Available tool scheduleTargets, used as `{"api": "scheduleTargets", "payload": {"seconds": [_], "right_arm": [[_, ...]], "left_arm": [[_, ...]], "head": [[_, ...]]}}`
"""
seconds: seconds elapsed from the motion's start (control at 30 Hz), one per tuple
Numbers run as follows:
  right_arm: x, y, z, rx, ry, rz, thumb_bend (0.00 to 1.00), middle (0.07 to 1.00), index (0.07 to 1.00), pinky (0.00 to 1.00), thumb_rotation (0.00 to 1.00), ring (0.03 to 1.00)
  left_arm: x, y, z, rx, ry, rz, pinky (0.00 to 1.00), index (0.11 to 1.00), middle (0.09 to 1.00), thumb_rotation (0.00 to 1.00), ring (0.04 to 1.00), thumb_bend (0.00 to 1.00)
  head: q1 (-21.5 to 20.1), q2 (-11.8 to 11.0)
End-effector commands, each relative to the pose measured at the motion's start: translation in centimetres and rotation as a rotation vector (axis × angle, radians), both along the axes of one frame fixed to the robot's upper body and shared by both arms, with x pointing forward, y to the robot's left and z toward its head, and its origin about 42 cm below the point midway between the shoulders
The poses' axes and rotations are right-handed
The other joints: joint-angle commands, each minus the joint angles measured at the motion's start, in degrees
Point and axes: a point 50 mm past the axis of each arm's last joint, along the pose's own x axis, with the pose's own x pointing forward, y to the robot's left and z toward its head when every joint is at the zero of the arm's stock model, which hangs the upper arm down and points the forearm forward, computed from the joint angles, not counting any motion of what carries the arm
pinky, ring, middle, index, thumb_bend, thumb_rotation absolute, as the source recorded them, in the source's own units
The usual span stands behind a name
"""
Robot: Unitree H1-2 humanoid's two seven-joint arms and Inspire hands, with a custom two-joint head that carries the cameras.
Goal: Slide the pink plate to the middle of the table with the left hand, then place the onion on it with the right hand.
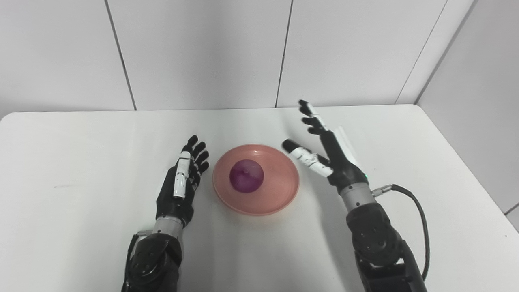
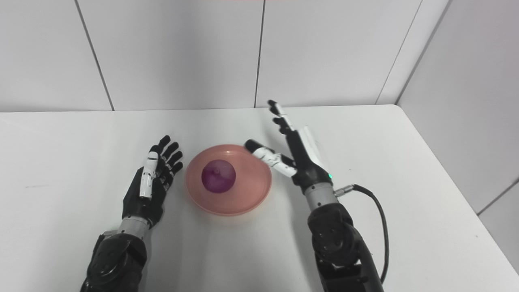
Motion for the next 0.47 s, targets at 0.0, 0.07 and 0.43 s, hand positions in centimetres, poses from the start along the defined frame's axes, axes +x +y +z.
{"api": "scheduleTargets", "payload": {"seconds": [0.0, 0.07, 0.43], "right_arm": [[-0.3, -0.4, 0.6, 0.07, -0.055, -0.023, 0.83, 0.95, 0.972, 0.87, 1.0, 0.928], [-0.7, -0.8, -0.3, 0.151, -0.038, -0.031, 0.81, 0.965, 0.984, 0.9, 1.0, 0.948], [-1.6, -1.9, -4.7, 0.382, 0.023, -0.084, 0.73, 0.995, 0.998, 0.96, 1.0, 0.981]], "left_arm": [[0.3, -0.5, 1.0, -0.014, -0.037, -0.009, 0.94, 0.937, 0.947, 1.0, 0.942, 0.44], [0.3, -0.5, 1.0, -0.017, -0.036, -0.009, 0.94, 0.936, 0.947, 1.0, 0.942, 0.44], [0.3, -0.7, 1.0, -0.016, -0.038, -0.009, 0.94, 0.937, 0.948, 1.0, 0.943, 0.43]], "head": [[0.1, -0.1], [0.1, -0.1], [0.6, -0.5]]}}
